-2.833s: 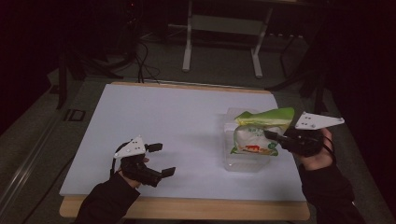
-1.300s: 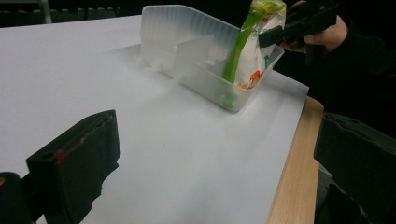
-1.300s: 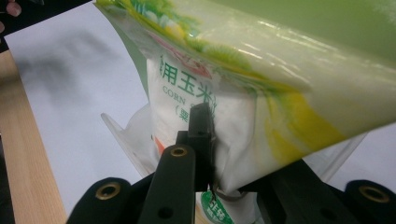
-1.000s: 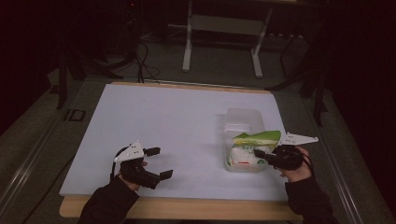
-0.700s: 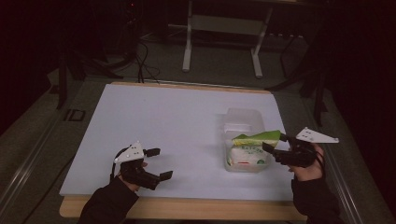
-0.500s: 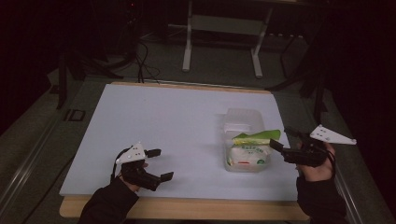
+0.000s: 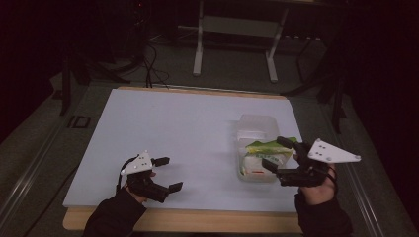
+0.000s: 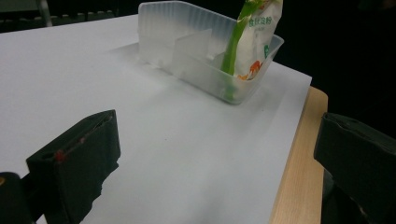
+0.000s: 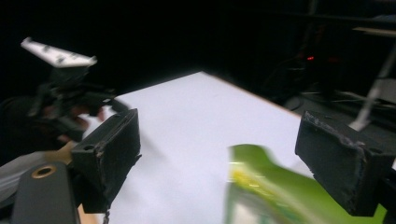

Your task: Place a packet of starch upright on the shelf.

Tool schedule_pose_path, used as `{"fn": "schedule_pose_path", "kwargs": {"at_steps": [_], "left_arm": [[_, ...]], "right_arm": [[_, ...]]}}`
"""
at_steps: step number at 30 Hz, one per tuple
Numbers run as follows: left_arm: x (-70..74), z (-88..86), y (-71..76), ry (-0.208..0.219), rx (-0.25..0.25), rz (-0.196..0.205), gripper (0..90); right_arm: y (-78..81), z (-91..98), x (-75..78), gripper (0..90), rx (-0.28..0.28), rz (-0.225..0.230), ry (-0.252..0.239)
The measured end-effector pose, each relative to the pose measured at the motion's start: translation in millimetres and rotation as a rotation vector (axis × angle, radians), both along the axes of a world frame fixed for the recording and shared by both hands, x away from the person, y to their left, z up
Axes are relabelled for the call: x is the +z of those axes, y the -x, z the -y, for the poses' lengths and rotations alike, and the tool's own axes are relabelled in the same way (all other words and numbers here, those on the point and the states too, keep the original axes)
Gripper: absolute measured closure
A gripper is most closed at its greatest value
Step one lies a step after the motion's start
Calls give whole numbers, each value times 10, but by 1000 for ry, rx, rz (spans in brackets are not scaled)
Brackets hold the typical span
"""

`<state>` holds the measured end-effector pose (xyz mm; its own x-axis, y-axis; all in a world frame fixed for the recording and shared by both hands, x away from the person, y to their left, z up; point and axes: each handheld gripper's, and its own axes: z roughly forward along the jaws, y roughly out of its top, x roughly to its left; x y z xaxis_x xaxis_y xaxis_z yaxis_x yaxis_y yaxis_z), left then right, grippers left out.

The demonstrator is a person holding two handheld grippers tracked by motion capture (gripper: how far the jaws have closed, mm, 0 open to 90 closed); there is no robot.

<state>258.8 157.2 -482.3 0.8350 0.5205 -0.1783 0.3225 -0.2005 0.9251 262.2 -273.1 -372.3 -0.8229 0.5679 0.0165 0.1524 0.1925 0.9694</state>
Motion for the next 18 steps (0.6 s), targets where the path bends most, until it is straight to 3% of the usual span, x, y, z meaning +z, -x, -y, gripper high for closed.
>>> {"fn": "schedule_pose_path", "kwargs": {"at_steps": [6,18], "left_arm": [[-6,-17,6,9,3,12,10],[-60,-23,0,2,1,-1,10]], "right_arm": [[5,-238,-171,143,81,-50,21],[75,-499,-484,143,168,-118,61]]}}
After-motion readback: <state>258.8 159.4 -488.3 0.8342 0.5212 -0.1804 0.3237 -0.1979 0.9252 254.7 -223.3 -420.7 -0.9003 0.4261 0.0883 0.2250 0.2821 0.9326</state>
